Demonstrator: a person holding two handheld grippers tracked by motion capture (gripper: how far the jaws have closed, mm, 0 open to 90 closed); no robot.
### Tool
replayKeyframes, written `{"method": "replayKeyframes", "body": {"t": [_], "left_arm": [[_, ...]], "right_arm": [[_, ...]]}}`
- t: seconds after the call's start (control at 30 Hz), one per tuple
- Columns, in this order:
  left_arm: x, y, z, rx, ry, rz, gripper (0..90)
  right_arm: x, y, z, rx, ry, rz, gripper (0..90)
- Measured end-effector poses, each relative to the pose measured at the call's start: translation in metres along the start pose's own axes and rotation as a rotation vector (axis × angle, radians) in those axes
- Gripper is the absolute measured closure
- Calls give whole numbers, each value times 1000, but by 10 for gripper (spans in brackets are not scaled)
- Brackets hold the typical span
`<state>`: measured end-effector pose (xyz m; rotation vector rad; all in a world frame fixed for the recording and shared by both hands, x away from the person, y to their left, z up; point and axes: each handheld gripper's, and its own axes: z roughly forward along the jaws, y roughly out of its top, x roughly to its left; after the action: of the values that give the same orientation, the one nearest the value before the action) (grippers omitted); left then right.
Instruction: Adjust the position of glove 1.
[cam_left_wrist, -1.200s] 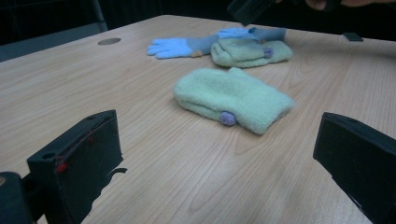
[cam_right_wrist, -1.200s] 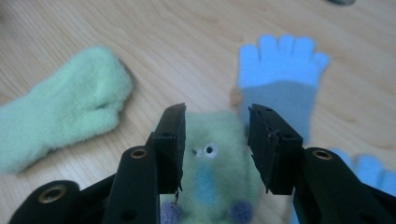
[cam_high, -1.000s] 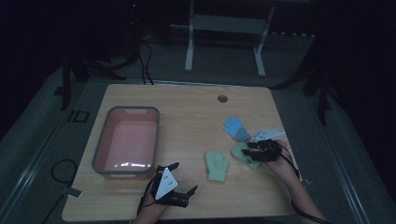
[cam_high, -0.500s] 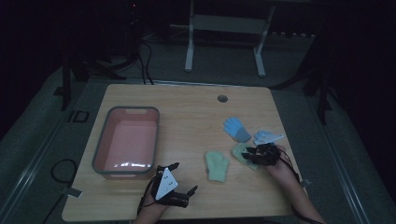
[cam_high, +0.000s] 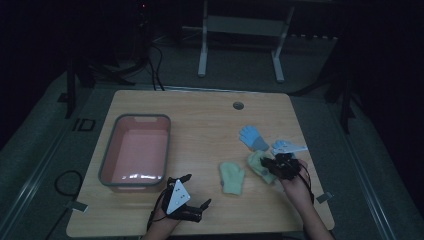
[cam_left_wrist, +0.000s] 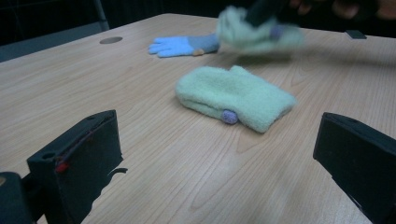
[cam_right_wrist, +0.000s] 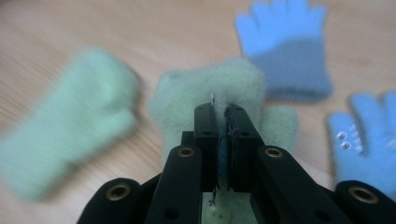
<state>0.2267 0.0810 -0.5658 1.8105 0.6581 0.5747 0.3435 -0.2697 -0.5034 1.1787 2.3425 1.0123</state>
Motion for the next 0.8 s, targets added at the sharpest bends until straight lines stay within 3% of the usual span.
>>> {"method": "replayKeyframes", "body": {"t": [0.07, 0.13, 0.17, 0.2, 0.27, 0.37, 0.4, 0.53, 0.7, 0.8], "left_arm": [[0, 0, 0, 0, 1, 4, 12], [0, 0, 0, -1, 2, 5, 12], [-1, 0, 0, -1, 5, 8, 12], [-1, 0, 0, -1, 5, 8, 12], [-1, 0, 0, -1, 5, 6, 12], [-1, 0, 0, -1, 6, 6, 12], [-1, 0, 0, -1, 8, 6, 12], [-1, 0, 0, -3, 12, 8, 12], [-2, 0, 0, -1, 14, 12, 12], [-2, 0, 0, 0, 17, 9, 12]], "right_arm": [[6, 9, -19, -46, -26, 59, 845], [8, 10, -23, -57, -44, 68, 845], [16, 13, -37, -77, -109, 104, 845], [16, 13, -37, -77, -109, 104, 845], [21, 12, -46, -93, -134, 165, 845], [25, 12, -51, -98, -145, 185, 845], [29, 11, -57, -124, -173, 208, 845], [34, 6, -61, -153, -190, 259, 845], [36, -18, -58, -203, -217, 383, 845], [37, -26, -56, -211, -242, 406, 845]]}}
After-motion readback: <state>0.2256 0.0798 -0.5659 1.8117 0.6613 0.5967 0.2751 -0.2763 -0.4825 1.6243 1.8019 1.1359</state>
